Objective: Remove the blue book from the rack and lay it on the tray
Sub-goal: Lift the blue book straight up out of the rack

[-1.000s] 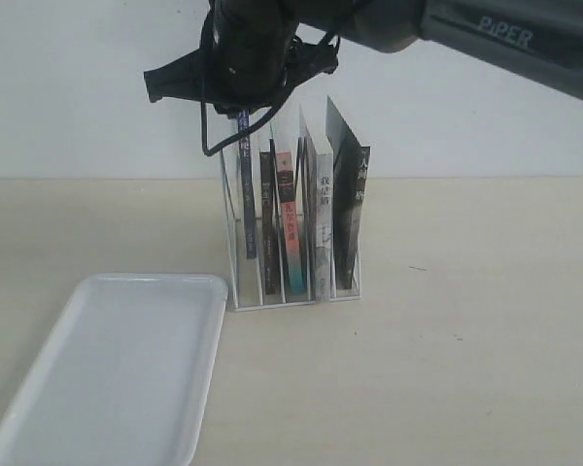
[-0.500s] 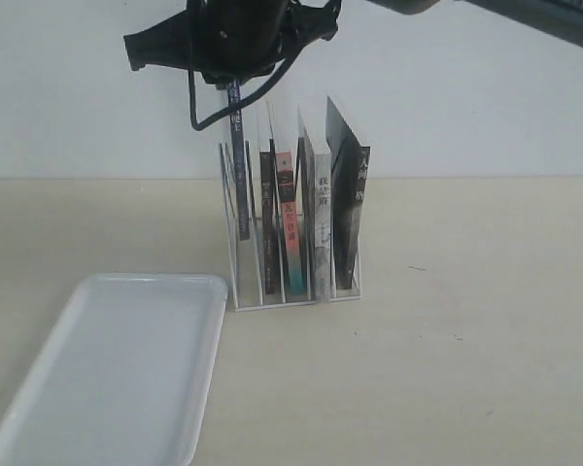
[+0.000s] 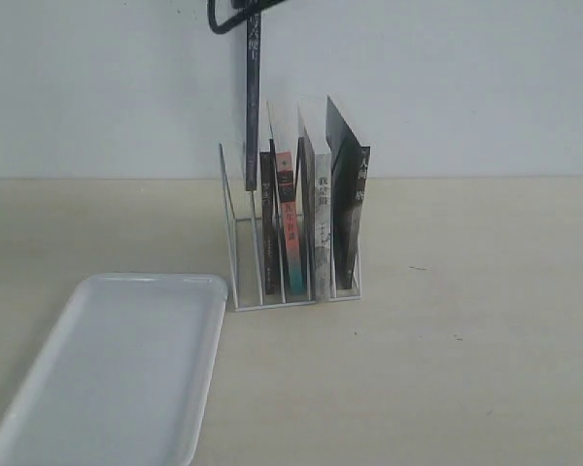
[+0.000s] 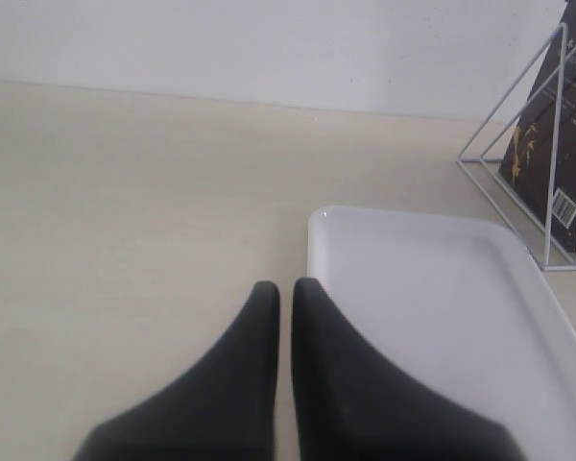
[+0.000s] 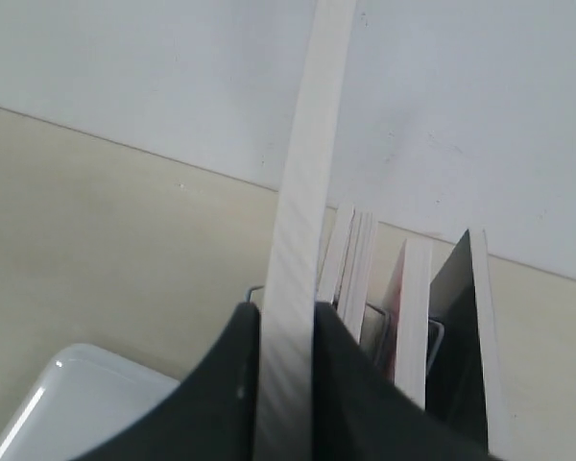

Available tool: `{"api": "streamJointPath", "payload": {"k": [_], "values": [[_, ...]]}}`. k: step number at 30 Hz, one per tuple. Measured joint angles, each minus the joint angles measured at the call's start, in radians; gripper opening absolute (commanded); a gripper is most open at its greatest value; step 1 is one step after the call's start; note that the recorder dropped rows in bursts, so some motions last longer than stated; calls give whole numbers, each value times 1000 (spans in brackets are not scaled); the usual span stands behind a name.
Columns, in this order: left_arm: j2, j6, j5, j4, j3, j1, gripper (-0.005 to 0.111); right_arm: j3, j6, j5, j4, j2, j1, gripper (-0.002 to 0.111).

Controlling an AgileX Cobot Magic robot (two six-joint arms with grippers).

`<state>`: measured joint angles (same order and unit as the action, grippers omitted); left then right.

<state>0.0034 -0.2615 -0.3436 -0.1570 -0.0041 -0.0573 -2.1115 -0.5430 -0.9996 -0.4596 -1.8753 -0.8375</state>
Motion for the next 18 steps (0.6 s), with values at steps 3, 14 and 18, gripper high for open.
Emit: {"api": "streamJointPath", "payload": {"k": [3, 14, 18], "values": [[0, 0, 0, 0, 0, 0, 4, 0, 7, -5, 6, 34, 0, 0], [0, 0, 0, 0, 0, 0, 4, 0, 76, -10, 62, 94, 0, 0], [0, 0, 0, 0, 0, 0, 4, 0, 101, -10, 83, 115, 0, 0]]}}
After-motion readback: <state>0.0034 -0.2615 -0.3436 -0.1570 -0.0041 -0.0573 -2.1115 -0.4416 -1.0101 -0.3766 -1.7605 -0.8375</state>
